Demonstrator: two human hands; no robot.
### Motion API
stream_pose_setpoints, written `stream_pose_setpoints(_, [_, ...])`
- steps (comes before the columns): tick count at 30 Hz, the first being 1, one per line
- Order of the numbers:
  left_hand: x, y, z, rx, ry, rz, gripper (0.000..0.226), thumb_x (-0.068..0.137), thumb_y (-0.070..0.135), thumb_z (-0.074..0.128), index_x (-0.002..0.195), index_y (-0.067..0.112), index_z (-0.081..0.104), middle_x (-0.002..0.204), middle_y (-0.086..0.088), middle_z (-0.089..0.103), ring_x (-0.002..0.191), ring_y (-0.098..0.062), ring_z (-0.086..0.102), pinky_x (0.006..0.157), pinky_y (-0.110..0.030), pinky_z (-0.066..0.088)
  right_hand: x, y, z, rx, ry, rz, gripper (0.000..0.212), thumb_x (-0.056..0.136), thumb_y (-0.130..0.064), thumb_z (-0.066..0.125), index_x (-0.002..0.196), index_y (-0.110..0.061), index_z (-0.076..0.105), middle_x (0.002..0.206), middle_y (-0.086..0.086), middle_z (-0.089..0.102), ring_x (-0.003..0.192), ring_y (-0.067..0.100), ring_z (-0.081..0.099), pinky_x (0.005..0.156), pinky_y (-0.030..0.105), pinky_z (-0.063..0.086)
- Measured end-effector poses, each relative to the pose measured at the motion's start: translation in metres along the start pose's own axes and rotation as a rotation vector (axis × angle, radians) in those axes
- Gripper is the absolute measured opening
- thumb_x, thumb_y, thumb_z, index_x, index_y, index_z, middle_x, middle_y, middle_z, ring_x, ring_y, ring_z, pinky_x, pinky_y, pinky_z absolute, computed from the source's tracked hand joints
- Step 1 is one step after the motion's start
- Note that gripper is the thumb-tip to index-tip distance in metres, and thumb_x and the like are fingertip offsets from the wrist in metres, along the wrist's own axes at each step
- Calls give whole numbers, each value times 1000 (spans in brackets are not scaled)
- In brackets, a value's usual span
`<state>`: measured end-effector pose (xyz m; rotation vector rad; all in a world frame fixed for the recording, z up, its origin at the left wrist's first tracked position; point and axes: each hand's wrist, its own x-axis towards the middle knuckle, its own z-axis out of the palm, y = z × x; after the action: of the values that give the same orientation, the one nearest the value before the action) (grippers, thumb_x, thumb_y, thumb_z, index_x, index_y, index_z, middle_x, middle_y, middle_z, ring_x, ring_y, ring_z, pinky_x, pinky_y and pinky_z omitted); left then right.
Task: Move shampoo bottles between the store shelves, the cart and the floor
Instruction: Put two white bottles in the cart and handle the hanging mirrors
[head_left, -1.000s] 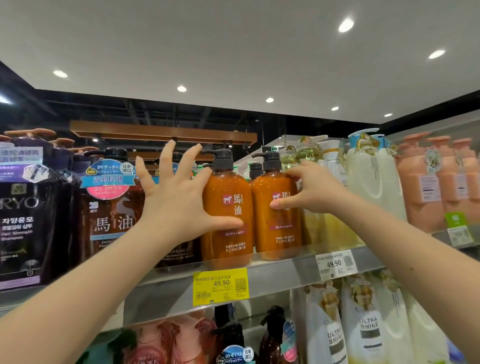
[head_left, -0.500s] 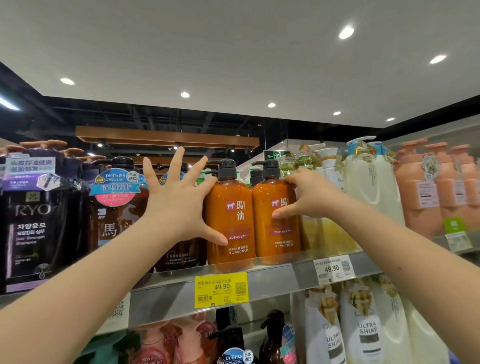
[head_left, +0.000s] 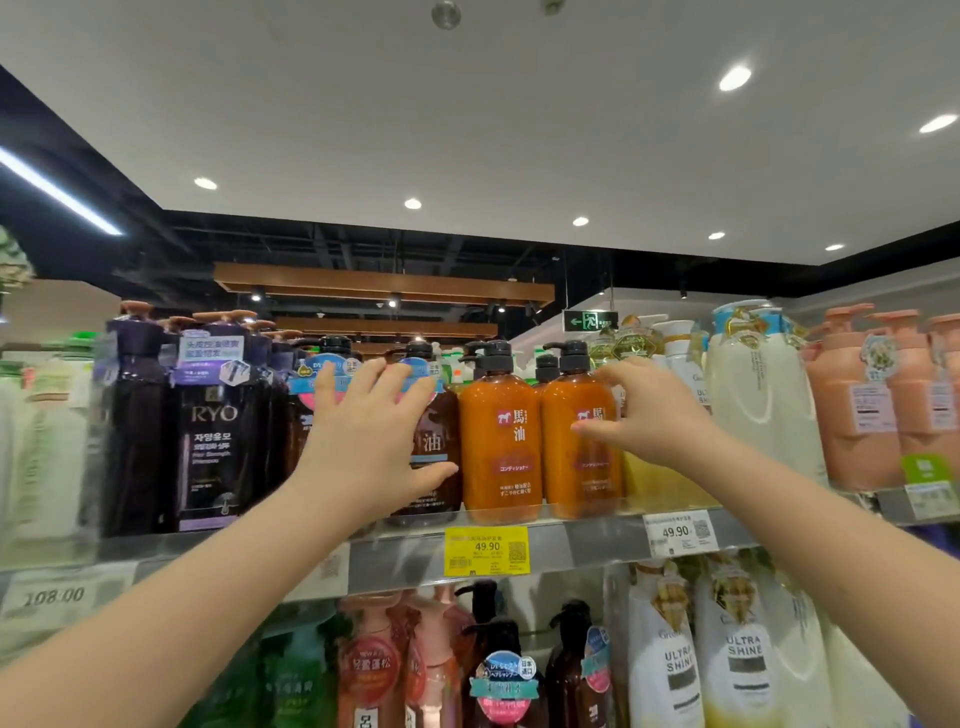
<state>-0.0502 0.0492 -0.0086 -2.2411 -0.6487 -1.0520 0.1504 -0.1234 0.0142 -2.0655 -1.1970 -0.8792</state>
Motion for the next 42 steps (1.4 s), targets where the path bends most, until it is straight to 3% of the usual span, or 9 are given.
stream_pose_setpoints(4, [-42, -28, -25, -85, 84, -26, 60, 81, 61, 53, 127, 22, 53, 118, 1, 57, 111, -24, 54, 98, -44, 38, -13, -31, -9, 53, 50, -77, 53, 80, -46, 69, 122, -17, 57, 116, 2, 59, 94, 13, 51, 79, 26, 43])
stream_pose_setpoints(6, [-65, -39, -40, -101, 55, -69, 49, 83, 55, 54, 120, 22, 55, 105, 3, 59, 96, -21, 58, 78, -35, 48, -21, -52, -9, 107, 61, -112, 47, 80, -45, 70, 116, -17, 60, 107, 0, 62, 88, 12, 51, 74, 26, 43])
stream_pose_setpoints(8, [-93, -53, -56, -127, 20, -136, 41, 86, 53, 53, 115, 25, 53, 100, 6, 59, 90, -17, 60, 69, -33, 51, -31, -81, -7, 152, 52, -178, 41, 80, -43, 70, 111, -17, 63, 100, -1, 63, 85, 12, 53, 72, 26, 42])
stream_pose_setpoints(14, [-163, -116, -95, -19, -115, -264, 35, 89, 49, 49, 113, 23, 52, 102, 4, 63, 96, -21, 61, 73, -35, 51, -56, -182, 12, 315, -27, -360, 30, 79, -35, 73, 98, -13, 65, 83, 0, 63, 71, 14, 50, 66, 25, 34])
stream_pose_setpoints(20, [-222, -190, -132, 64, -131, -428, 38, 88, 50, 51, 115, 24, 53, 104, 5, 64, 98, -19, 59, 72, -31, 47, -60, -280, 30, 432, -86, -486, 36, 82, -41, 69, 107, -16, 63, 86, -4, 60, 71, 10, 52, 69, 26, 41])
stream_pose_setpoints(28, [-274, -309, -145, 94, -109, -579, 34, 87, 51, 54, 109, 25, 55, 75, 12, 48, 81, -16, 54, 62, -29, 45, -47, -394, 56, 478, -96, -537, 36, 82, -40, 69, 110, -18, 63, 90, -5, 61, 77, 7, 55, 71, 23, 44])
stream_pose_setpoints(34, [-285, -398, -139, 70, -103, -601, 38, 86, 48, 56, 114, 23, 55, 79, 9, 48, 83, -16, 54, 72, -30, 49, -24, -477, 81, 504, -120, -488, 36, 83, -44, 66, 110, -22, 62, 91, -8, 60, 83, 10, 56, 77, 32, 51])
stream_pose_setpoints(37, [-284, -435, -128, 4, -77, -604, 45, 86, 45, 60, 123, 22, 50, 87, 8, 49, 84, -13, 49, 75, -31, 49, -21, -522, 100, 517, -152, -473, 37, 82, -44, 67, 111, -22, 61, 95, -7, 61, 85, 11, 57, 73, 27, 45])
stream_pose_setpoints(42, [-261, -491, -88, -231, -108, -650, 74, 78, 40, 71, 139, 18, 33, 130, -2, 48, 115, -20, 49, 95, -39, 47, -9, -581, 142, 577, -321, -318, 74, 77, -38, 74, 138, -21, 37, 125, 0, 53, 105, 17, 55, 81, 28, 46])
